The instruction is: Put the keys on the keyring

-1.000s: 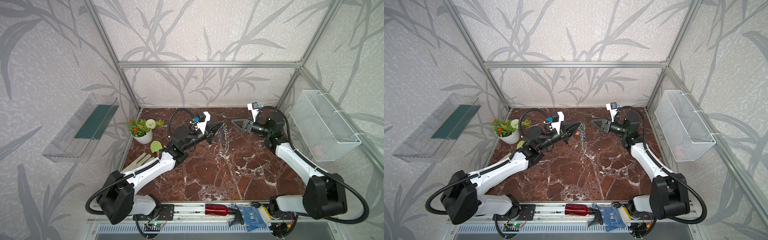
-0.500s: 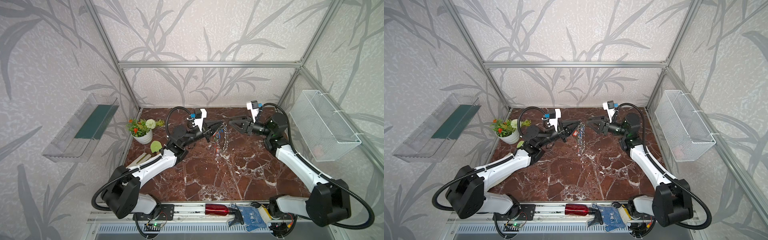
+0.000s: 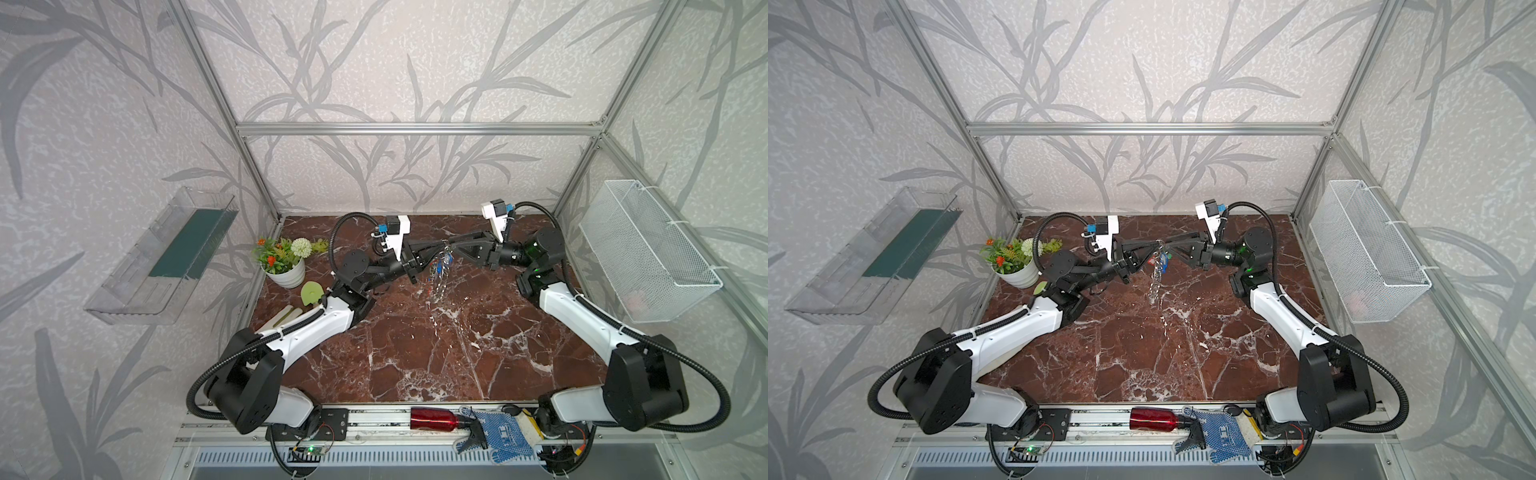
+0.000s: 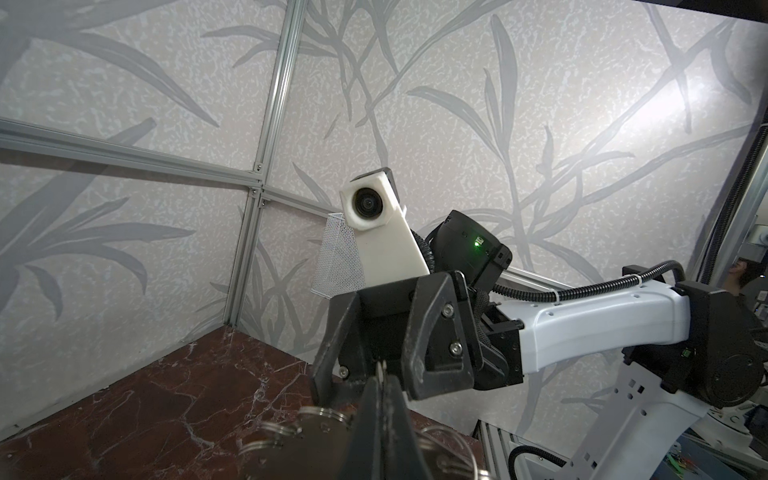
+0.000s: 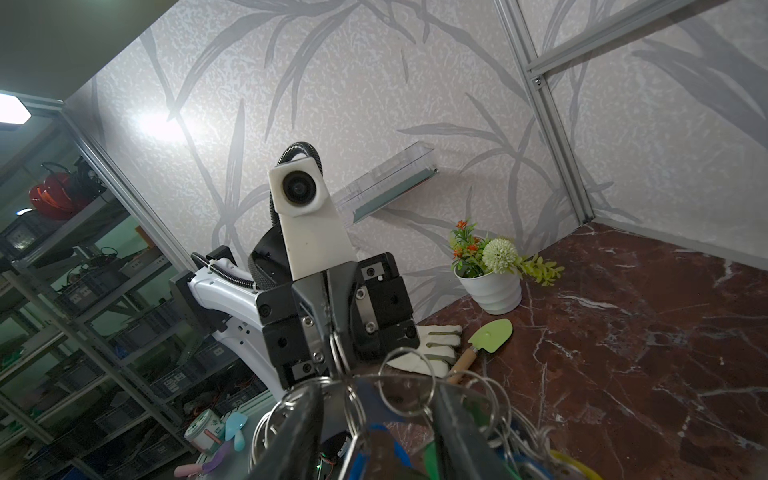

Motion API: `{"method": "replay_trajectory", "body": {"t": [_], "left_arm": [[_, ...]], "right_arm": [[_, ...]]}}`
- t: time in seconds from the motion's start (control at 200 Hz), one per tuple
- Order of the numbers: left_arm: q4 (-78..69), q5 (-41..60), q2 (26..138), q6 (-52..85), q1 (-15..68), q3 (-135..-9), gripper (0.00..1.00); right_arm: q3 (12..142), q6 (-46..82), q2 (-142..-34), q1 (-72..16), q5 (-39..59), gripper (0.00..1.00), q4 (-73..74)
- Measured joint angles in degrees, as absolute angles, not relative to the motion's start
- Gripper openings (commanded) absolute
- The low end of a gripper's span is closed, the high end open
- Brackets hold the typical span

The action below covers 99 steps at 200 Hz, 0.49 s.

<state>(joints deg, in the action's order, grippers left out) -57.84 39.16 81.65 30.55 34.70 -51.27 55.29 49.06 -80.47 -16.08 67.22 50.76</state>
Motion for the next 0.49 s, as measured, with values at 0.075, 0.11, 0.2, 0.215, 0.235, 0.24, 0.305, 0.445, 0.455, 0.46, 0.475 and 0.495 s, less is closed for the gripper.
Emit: {"method": "replay_trajectory", "body": {"t": [0.075, 0.11, 0.2, 0.215, 0.235, 0.24, 0.305, 0.445, 0.455, 0.46, 0.475, 0.495], "left_arm": [[-57.9, 39.3, 81.9, 30.6, 34.7, -51.3, 0.00], [-57.9, 39.4, 82.0, 30.6, 34.7, -51.3, 0.00], [-57.9, 39.4, 82.3, 30.6, 34.7, -51.3, 0.00], [-57.9, 39.5, 82.3, 30.6, 34.7, -51.3, 0.00], [-57.9, 39.5, 82.3, 30.6, 34.7, -51.3, 0.00], [-57.9, 39.5, 82.3, 30.6, 34.7, -51.3, 0.00], [-57.9, 39.6, 82.4, 30.7, 34.7, -51.3, 0.00], [-57.9, 39.6, 82.4, 30.7, 34.7, -51.3, 0.00], [-57.9, 39.6, 82.4, 30.7, 34.7, -51.3, 0.00], [-57.9, 39.6, 82.4, 30.7, 34.7, -51.3, 0.00], [-57.9, 39.6, 82.4, 30.7, 34.7, -51.3, 0.00], [-57.9, 39.6, 82.4, 30.7, 34.7, -51.3, 0.00]], "right_arm": [[55.8, 49.1, -80.5, -16.4, 67.4, 0.37, 51.0], [55.8, 49.1, -80.5, -16.6, 67.5, 0.36, 51.0], [55.8, 49.1, -80.5, -16.9, 67.6, 0.33, 51.0], [55.8, 49.1, -80.5, -16.9, 67.7, 0.32, 51.0], [55.8, 49.0, -80.5, -17.0, 67.7, 0.31, 51.0], [55.8, 49.1, -80.5, -17.0, 67.7, 0.31, 51.0], [55.8, 49.1, -80.5, -17.0, 67.9, 0.28, 51.0], [55.8, 49.1, -80.5, -17.2, 68.1, 0.22, 51.0], [55.8, 49.1, -80.5, -17.2, 68.1, 0.21, 51.0], [55.8, 49.0, -80.5, -17.2, 68.0, 0.21, 51.0], [55.8, 49.1, -80.5, -17.2, 68.1, 0.21, 51.0], [55.8, 49.1, -80.5, -17.2, 68.1, 0.20, 51.0]]}}
